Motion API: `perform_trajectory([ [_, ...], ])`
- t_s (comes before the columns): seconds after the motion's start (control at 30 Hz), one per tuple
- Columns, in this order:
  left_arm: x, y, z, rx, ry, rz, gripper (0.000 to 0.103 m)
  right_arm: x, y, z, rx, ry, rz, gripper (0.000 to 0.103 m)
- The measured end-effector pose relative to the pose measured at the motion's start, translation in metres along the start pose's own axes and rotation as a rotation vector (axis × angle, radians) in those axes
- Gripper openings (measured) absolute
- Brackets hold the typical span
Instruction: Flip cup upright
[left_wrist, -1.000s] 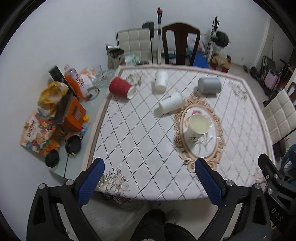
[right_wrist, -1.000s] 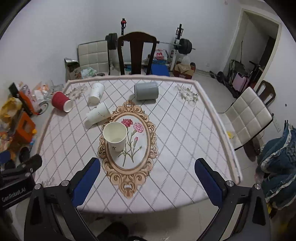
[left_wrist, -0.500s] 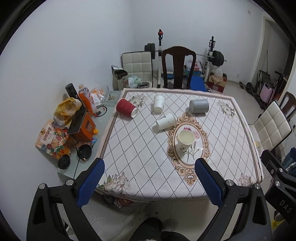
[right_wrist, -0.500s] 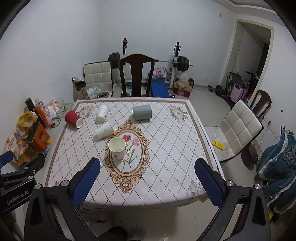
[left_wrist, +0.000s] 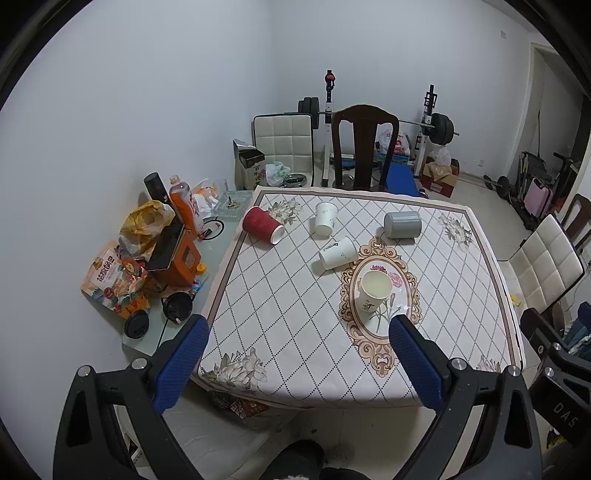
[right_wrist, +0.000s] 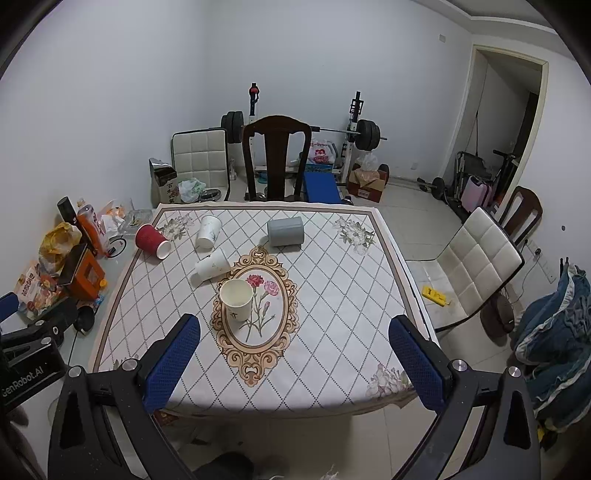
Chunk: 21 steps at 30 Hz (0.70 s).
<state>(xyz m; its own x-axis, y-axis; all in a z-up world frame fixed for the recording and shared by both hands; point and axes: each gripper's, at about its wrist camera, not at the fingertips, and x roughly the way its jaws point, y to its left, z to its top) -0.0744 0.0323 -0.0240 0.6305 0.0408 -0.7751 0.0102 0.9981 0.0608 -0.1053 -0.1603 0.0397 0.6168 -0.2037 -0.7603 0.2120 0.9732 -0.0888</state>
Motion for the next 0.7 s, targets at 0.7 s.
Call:
perform_trajectory([
  [0.7, 0.0087, -0.0011, -0.0033, 0.007, 0.012, -0.005, 0.103, 0.0063, 0.0008, 0.0011, 0.002, 0.011, -0.005, 0.103],
])
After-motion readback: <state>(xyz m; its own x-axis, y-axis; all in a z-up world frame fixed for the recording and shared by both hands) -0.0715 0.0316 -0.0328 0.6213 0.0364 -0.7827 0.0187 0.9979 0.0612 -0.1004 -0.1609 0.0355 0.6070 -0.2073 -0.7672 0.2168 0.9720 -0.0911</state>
